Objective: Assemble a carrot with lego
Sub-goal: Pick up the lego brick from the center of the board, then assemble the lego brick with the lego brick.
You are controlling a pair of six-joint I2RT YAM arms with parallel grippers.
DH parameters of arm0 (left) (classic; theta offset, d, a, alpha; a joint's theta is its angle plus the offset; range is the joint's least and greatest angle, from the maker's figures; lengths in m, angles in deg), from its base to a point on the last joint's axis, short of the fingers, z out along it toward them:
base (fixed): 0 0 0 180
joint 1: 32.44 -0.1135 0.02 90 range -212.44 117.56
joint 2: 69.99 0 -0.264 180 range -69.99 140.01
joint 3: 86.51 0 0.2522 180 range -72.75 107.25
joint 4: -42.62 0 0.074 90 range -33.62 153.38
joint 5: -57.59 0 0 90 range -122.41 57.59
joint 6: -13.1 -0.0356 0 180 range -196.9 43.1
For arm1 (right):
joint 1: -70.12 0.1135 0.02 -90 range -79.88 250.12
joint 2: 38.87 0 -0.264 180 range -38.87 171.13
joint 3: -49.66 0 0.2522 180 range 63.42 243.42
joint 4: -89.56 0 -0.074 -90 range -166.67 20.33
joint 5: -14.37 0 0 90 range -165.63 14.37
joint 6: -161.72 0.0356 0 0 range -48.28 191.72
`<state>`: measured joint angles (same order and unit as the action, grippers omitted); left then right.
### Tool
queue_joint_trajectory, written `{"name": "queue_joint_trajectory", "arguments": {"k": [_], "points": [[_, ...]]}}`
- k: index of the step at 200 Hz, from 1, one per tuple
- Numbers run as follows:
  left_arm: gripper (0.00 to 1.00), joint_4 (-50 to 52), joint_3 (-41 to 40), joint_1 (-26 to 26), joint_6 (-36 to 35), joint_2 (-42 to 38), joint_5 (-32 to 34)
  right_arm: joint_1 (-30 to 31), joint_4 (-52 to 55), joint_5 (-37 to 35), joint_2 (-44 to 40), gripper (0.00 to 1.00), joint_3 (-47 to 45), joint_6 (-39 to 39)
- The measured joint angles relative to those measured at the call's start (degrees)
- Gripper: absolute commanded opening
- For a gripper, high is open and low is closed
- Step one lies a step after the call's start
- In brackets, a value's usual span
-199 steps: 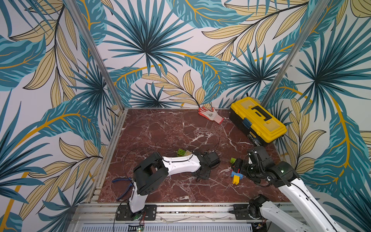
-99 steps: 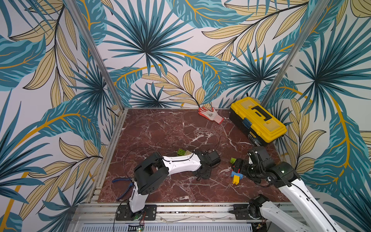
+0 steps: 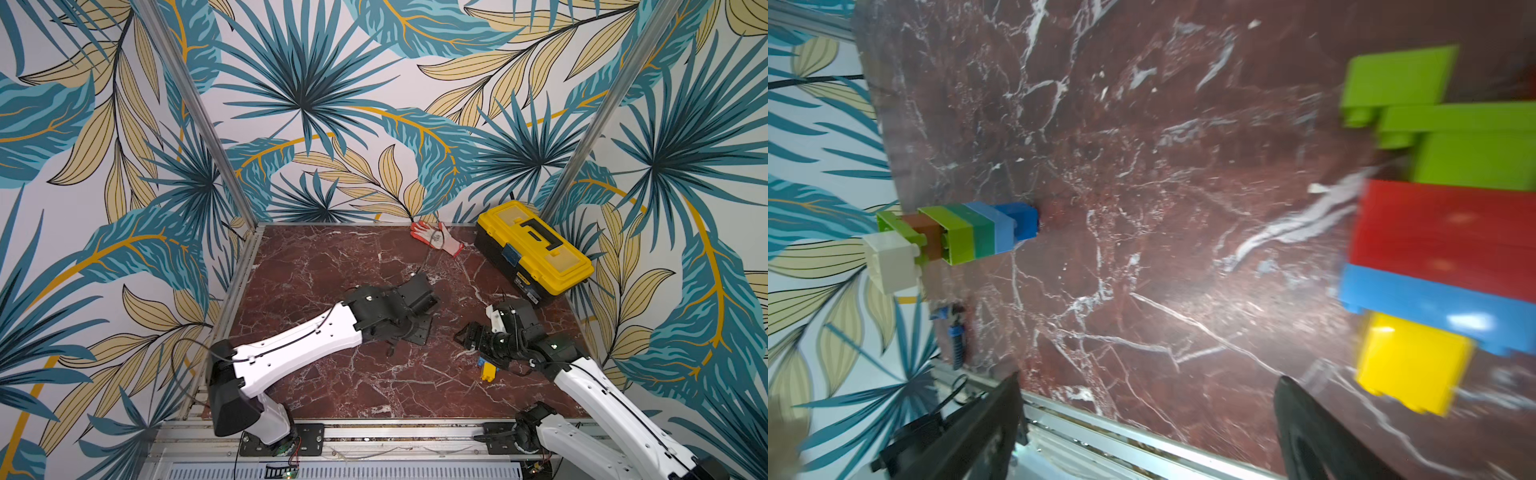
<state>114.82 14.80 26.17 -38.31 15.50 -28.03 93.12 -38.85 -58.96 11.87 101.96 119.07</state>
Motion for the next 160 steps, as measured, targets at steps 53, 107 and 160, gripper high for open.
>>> {"name": "queue_joint_trajectory", "arguments": {"k": [53, 107, 160], "points": [[0.30, 7.80, -1.92, -11.69, -6.51, -6.43, 1.18, 11.32, -28.79, 3.52, 11.67, 0.96, -1.27, 7.69], [0.29, 10.16, -3.58, -19.96, -13.42, 0.00, 1.16, 16.55, -46.73, 2.47, 21.09, 0.96, -0.98, 12.33], [0.28, 10.43, 0.00, -21.22, -18.03, 7.26, 0.76, 16.98, -57.64, 3.23, 28.15, 0.94, -0.59, 14.84]]}}
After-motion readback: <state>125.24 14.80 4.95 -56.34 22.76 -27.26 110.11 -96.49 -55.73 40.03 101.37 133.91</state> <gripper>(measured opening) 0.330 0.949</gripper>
